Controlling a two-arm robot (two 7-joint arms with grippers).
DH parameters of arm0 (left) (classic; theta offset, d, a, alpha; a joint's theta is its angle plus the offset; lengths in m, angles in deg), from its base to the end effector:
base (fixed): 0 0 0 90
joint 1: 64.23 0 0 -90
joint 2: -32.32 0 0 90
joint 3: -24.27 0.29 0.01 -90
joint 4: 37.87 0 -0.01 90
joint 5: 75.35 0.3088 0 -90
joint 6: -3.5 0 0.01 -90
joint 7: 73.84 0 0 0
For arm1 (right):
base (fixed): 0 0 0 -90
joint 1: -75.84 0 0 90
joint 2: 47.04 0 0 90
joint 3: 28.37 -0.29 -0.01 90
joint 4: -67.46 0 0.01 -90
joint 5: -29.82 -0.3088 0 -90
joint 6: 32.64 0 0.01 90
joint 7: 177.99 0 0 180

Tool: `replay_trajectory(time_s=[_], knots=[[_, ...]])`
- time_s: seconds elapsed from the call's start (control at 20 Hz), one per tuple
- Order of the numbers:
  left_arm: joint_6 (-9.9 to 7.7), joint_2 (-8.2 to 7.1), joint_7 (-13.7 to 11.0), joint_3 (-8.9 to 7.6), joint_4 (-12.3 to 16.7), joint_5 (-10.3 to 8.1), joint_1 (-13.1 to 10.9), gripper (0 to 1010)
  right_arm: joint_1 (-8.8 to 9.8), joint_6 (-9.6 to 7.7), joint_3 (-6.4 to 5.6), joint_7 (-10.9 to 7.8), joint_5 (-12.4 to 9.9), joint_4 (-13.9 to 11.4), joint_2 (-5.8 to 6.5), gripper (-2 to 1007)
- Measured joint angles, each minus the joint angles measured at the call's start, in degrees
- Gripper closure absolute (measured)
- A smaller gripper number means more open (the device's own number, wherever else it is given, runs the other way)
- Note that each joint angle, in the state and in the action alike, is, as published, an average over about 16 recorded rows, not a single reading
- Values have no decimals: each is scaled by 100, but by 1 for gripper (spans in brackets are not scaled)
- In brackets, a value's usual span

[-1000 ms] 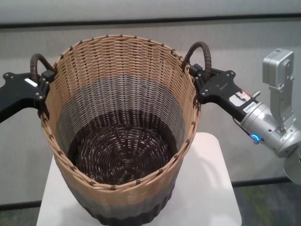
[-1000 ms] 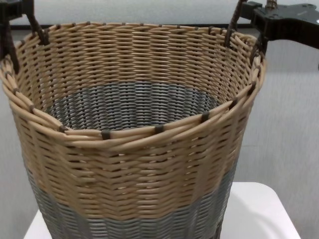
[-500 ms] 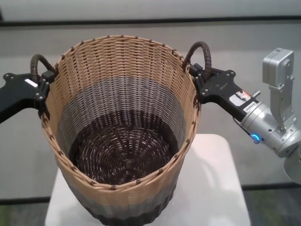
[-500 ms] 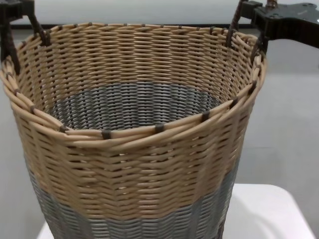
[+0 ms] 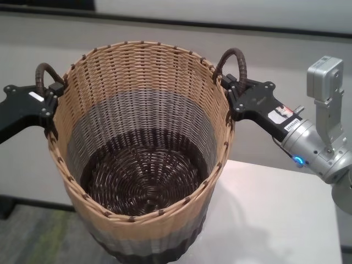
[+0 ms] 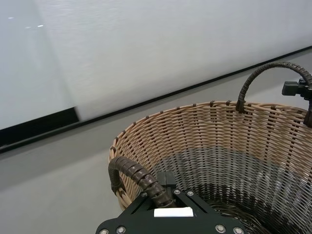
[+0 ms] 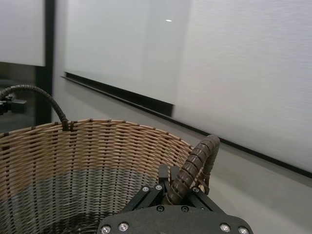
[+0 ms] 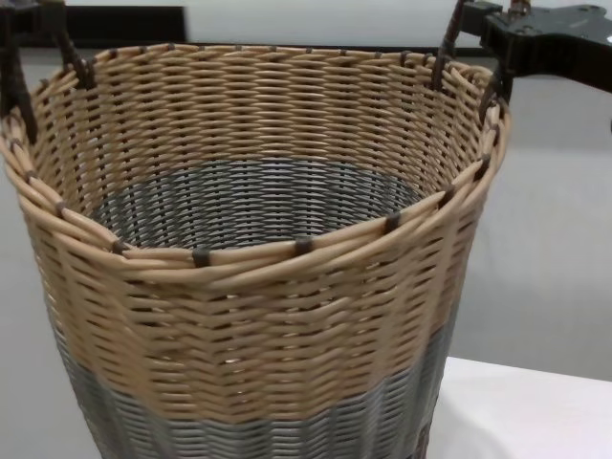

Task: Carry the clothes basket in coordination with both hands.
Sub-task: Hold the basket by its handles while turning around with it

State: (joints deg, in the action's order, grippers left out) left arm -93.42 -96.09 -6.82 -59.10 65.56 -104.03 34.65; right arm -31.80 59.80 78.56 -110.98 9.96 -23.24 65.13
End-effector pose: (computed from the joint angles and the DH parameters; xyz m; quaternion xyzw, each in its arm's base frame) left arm 0.3476 0.1112 -0.1493 0.0312 -0.1196 0.4611 0.8787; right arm 0.3938 -0.0230 -0.2000 0.0384 -0.1256 -0.4288 0.8938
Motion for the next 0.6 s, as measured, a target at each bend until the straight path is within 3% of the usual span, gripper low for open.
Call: replay_trajectory(time_s=[0.6], knots=[[-9, 0, 3, 1, 5, 0, 3, 1009, -2, 2, 2, 0, 4, -2, 1, 974]])
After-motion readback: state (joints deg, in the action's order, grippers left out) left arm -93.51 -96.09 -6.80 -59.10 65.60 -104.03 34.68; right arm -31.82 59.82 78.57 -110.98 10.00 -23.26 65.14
